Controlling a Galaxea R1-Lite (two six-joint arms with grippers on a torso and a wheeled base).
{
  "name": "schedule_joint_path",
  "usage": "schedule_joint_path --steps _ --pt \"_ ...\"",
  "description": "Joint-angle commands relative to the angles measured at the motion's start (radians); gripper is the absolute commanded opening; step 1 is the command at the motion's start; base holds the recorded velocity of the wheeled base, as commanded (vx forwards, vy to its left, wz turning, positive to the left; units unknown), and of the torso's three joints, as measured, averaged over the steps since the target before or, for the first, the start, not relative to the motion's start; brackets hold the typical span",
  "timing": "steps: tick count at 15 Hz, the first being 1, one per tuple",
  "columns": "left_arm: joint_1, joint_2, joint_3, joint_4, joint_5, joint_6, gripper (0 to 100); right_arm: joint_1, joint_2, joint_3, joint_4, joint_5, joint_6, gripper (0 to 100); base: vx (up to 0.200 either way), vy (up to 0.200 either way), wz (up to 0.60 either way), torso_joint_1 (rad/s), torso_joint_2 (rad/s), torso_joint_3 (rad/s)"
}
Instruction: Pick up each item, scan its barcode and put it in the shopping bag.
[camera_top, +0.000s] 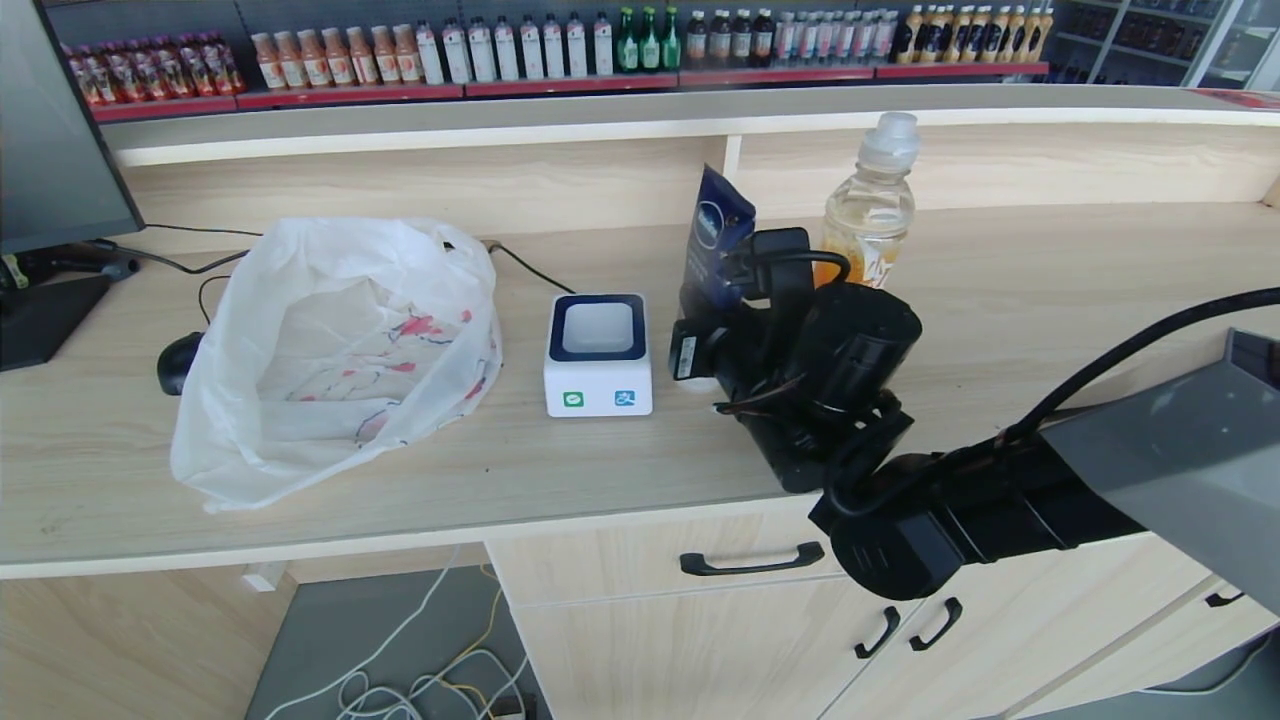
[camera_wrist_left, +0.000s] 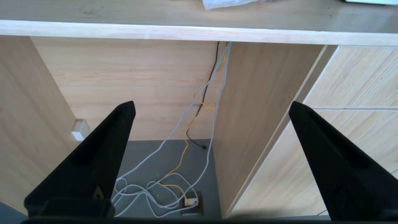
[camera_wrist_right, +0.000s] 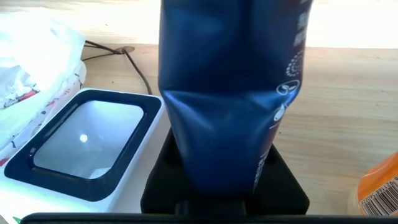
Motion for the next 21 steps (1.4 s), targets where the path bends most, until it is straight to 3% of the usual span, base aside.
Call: schedule_joint_path --steps 1,8,12,21 --pt "0.0 0.0 0.0 0.0 0.0 0.0 100 0.0 -0.007 0.0 -0.008 0.0 -0.002 0 0.0 0.0 0.0 0.0 0.0 0.0" --pt "0.0 0.0 0.0 0.0 0.0 0.0 100 0.006 -0.127 0.083 -0.048 -0.001 -0.016 0 0.0 0.0 0.0 0.0 0.0 0.0" --pt "0.0 0.0 0.0 0.0 0.0 0.0 100 0.101 -0.182 0.115 -0.049 -0.004 -0.031 0 0.0 0.0 0.0 0.0 0.0 0.0" --pt "0.0 0.0 0.0 0.0 0.0 0.0 100 0.138 -0.36 0.337 -0.115 -0.001 -0.036 0 0.0 0.0 0.0 0.0 0.0 0.0"
